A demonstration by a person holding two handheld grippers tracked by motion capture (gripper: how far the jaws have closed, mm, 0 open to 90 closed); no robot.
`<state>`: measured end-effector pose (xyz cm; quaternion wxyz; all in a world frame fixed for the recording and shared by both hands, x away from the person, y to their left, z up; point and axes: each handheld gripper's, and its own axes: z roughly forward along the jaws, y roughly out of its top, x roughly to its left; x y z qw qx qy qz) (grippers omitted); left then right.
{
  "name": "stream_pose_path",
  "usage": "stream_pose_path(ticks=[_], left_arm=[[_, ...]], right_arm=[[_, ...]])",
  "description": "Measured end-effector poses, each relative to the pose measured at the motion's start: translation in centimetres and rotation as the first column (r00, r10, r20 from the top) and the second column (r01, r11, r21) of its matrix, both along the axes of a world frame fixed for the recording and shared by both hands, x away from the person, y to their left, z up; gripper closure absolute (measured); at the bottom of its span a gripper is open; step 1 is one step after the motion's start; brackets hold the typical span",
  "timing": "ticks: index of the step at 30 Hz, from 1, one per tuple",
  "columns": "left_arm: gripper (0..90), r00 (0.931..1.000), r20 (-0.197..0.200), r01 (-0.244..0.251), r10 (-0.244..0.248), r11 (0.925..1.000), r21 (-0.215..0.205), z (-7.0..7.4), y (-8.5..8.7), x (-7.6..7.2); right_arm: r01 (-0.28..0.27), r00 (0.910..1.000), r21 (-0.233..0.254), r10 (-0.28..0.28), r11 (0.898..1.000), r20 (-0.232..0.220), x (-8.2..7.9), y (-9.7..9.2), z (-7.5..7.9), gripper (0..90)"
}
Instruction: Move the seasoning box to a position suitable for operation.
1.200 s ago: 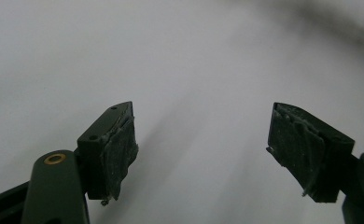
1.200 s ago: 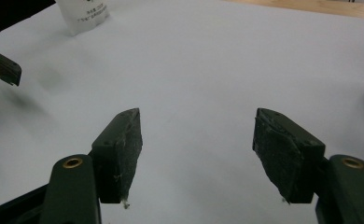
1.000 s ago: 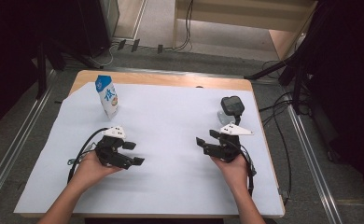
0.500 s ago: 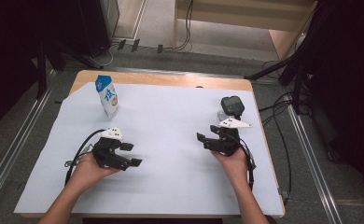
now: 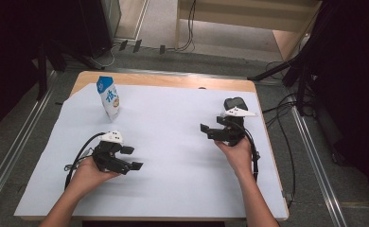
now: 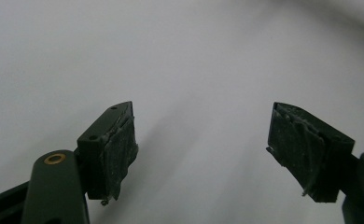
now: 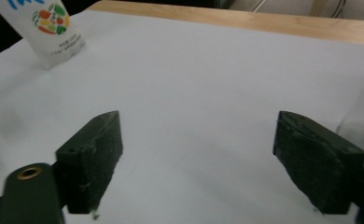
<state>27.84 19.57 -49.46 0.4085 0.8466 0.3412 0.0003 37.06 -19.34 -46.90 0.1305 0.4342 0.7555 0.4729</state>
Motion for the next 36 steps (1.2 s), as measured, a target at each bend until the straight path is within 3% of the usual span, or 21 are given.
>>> stream_pose_path(ticks=[7, 15, 19, 23, 26, 30, 36], left_arm=[[23.9, 1.0, 0.002, 0.0, 0.0, 0.9999, 0.013, -0.1, 0.1, 0.0], [24.0, 1.0, -0.001, 0.003, -0.003, 0.9999, 0.01, -0.2, 0.0, 0.0], [24.0, 1.0, -0.004, 0.001, -0.001, 0.9998, 0.018, -0.3, -0.1, -0.1], [24.0, 1.0, -0.003, 0.003, -0.003, 0.9998, 0.019, -0.3, -0.2, -0.1], [24.0, 1.0, -0.001, 0.003, -0.003, 0.9997, 0.023, -0.4, -0.2, -0.1], [24.0, 0.9999, -0.002, 0.012, -0.012, 0.9995, 0.029, -0.5, -0.4, -0.2], [24.0, 1.0, -0.003, 0.009, -0.009, 0.9995, 0.031, -0.5, -0.2, -0.4]], right_arm=[[0.014, 0.9992, -0.025, -0.013, 1.0, 0.038, 1.2, 0.2, 0.5, 12.2], [-0.001, 0.9999, -0.046, 0.001, 0.999, 0.011, 3.3, -0.4, 1.2, 14.7], [0.008, 0.9997, -0.022, -0.007, 1.0, 0.022, 4.3, -1.2, 2.0, 14.8], [0.027, 0.9993, -0.022, -0.026, 0.999, 0.028, 5.2, -1.9, 2.6, 14.9], [0.037, 0.9986, -0.051, -0.035, 0.998, 0.039, 5.8, -2.1, 2.7, 14.9], [0.055, 0.9984, -0.042, -0.054, 0.998, 0.02, 6.9, -2.9, 2.6, 14.9], [0.108, 0.9938, -0.042, -0.107, 0.993, 0.03, 7.3, -4.4, 2.8, 14.9]])
